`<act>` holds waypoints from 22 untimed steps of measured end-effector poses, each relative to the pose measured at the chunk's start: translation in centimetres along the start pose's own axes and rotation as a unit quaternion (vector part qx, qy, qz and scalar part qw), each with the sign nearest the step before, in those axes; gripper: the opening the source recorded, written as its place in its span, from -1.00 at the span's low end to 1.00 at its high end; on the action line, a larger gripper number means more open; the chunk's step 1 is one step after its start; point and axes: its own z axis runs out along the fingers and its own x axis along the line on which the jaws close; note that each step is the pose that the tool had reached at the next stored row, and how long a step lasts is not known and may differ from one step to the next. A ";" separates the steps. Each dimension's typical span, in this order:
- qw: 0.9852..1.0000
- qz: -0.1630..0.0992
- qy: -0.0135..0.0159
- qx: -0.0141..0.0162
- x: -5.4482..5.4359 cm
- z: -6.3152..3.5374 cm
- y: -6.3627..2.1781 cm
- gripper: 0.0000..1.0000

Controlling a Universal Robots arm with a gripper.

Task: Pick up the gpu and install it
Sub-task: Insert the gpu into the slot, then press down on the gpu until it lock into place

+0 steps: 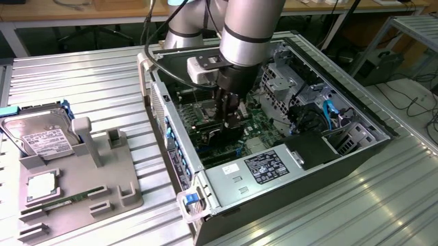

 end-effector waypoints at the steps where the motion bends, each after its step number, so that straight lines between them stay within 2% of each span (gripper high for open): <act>1: 1.000 0.000 0.002 0.001 -0.1 -1.02 0.02 -0.35; 2: 1.000 0.000 0.002 0.001 -0.1 -1.04 0.02 -0.79; 3: 1.000 0.000 0.002 0.001 -0.1 -1.05 0.02 -0.79; 4: 1.000 0.000 0.002 0.001 -0.1 -1.05 0.51 -0.79; 6: 1.000 -0.008 0.002 0.001 -0.2 -0.96 2.29 -0.79; 7: 1.000 -0.012 0.001 0.001 -0.4 0.10 2.31 -0.79; 9: 1.000 -0.015 0.002 0.001 -0.6 0.10 3.93 -0.79; 16: 1.000 -0.019 0.002 0.001 -0.6 0.14 4.00 -0.79; 22: 1.000 -0.019 0.002 0.000 -0.5 0.83 4.01 -0.79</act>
